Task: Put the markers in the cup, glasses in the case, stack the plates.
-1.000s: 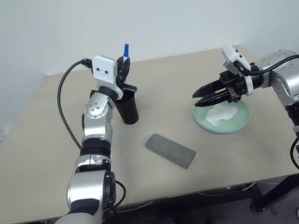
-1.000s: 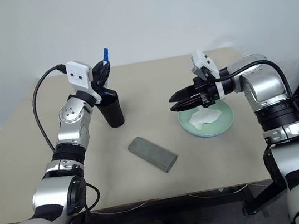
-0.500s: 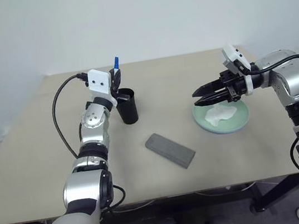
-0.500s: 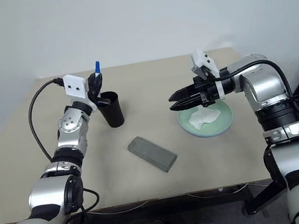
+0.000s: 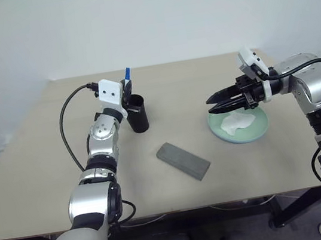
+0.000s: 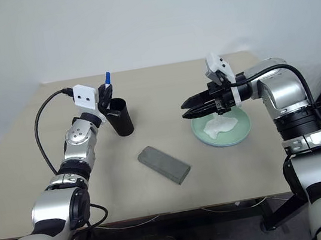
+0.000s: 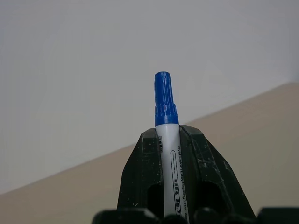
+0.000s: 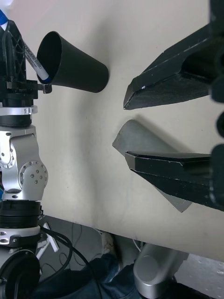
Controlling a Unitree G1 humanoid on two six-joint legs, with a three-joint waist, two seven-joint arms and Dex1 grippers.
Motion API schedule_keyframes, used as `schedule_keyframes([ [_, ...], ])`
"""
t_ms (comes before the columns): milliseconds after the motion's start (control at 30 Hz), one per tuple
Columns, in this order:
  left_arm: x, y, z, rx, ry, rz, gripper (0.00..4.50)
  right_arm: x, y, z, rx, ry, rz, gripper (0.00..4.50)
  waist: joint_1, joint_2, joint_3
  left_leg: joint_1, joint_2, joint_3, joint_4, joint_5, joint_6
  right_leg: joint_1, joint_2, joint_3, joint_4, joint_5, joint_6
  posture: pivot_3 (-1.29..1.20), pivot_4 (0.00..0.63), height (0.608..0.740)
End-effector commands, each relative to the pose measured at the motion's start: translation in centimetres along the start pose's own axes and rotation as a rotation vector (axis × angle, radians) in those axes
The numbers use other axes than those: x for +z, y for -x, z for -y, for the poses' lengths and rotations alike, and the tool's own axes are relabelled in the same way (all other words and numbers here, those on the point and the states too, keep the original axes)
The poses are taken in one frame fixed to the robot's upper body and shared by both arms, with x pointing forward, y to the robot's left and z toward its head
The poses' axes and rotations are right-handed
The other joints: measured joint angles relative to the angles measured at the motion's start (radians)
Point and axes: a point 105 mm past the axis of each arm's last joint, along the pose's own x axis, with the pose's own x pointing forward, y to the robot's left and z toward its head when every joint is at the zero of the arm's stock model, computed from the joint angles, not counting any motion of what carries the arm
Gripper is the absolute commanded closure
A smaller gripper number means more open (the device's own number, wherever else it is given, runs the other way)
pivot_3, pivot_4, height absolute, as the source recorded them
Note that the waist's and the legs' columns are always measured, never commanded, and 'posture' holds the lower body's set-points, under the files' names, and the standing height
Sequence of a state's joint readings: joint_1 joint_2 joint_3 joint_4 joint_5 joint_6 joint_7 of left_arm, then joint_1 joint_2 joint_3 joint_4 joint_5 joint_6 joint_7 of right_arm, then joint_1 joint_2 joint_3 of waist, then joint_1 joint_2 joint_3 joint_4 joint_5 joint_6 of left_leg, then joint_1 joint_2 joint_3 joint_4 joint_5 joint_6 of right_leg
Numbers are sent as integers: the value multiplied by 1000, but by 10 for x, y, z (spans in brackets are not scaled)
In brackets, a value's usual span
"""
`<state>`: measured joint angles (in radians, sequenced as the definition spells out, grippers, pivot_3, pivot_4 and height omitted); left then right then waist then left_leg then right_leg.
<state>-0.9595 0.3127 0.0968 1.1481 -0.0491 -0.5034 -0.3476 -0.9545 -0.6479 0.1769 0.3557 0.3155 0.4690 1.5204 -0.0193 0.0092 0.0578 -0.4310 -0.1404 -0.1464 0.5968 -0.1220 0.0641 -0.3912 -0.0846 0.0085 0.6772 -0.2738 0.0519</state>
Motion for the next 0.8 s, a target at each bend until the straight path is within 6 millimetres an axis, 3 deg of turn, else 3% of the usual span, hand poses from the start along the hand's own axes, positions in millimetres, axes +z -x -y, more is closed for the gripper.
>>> schedule_keyframes([
  [33,20,-7,-3,9,-20,67,4015,18,6,-1,-15,63,35,2975,0,0,0,0,0,0,0,0,0,0,0,0,0,0,0,0,0,737],
  [433,23,-10,-2,0,-30,68,47,18,6,-1,-16,59,36,2975,0,0,0,0,0,0,0,0,0,0,0,0,0,0,0,0,0,737],
  [600,24,-10,-1,-14,-24,73,47,18,7,-1,-16,58,36,2975,0,0,0,0,0,0,0,0,0,0,0,0,0,0,0,0,0,737],
  [800,38,1,-15,-112,8,105,47,17,7,-3,-16,52,35,2975,-1,0,0,0,0,0,0,0,0,0,0,0,0,0,0,0,0,737],
])
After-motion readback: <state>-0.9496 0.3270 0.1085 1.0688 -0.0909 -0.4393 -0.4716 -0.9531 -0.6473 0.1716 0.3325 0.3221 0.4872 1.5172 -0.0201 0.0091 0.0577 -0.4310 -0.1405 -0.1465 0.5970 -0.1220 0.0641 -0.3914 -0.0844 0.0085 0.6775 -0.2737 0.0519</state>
